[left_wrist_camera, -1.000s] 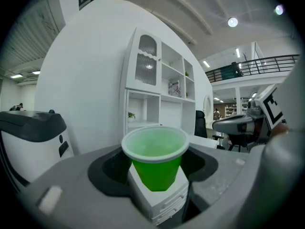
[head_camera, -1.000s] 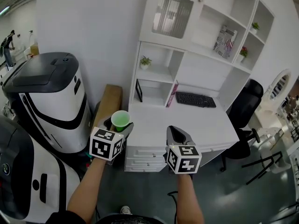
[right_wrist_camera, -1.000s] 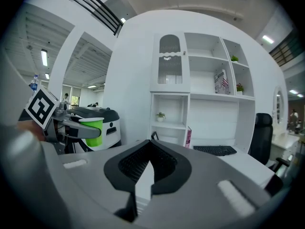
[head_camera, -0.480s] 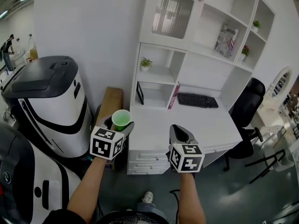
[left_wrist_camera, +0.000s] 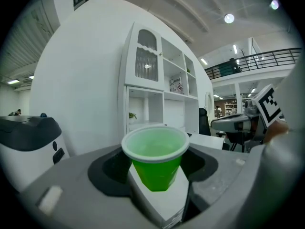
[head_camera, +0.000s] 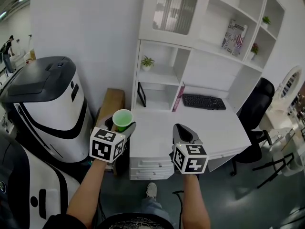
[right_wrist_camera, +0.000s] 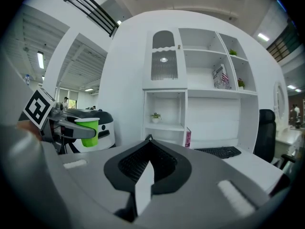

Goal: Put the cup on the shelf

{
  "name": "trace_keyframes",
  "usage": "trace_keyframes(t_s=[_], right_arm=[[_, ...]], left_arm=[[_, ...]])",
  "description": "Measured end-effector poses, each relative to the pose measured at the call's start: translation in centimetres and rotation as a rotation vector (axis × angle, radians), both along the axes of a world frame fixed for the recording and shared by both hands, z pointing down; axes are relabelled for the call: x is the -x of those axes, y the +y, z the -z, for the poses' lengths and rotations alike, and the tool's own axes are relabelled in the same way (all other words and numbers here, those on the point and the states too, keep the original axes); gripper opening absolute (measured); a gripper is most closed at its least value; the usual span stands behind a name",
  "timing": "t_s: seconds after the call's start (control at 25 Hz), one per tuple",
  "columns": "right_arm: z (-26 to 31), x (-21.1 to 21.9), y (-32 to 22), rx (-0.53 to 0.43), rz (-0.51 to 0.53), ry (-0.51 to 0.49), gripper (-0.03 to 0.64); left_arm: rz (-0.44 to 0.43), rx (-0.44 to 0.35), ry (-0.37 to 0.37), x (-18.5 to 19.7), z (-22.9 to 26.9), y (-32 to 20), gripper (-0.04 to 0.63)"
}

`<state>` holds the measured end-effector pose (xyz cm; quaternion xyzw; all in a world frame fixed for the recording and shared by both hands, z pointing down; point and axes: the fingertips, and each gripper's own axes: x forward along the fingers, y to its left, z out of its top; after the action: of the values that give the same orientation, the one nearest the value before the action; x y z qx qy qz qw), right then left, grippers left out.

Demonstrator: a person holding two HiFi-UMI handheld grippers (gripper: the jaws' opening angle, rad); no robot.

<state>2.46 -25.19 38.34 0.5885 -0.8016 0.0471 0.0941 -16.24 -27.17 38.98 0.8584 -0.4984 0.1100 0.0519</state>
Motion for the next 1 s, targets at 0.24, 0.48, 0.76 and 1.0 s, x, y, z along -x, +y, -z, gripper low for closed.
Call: trace_keyframes(t_s=[0.24,0.48,0.76,1.0], right_arm=[[0.3,-1.4,-4.8,-0.014,0.017,-0.009,0.025],[1.1,-3.5,-10.7,-0.009,0.031,-0.014,0.025],[1.9,-6.5,-16.9,-0.003,0.053,-0.007,0.025],[2.0,-7.6,-21.4,-0.001,0.086,-0.01,0.025]], left_arm=[[0.016,-0.005,-0.013,-1.4,0.2,-4.6,0.307],[0.025,0.001,-0.02,-3.8,1.0,-10.6,0.307],[0.03,-0.004,-0.021,-7.5,2.4,-17.1,0.307],[0.051,-0.004,-0.027,-9.0,2.8,-21.9,0.307]])
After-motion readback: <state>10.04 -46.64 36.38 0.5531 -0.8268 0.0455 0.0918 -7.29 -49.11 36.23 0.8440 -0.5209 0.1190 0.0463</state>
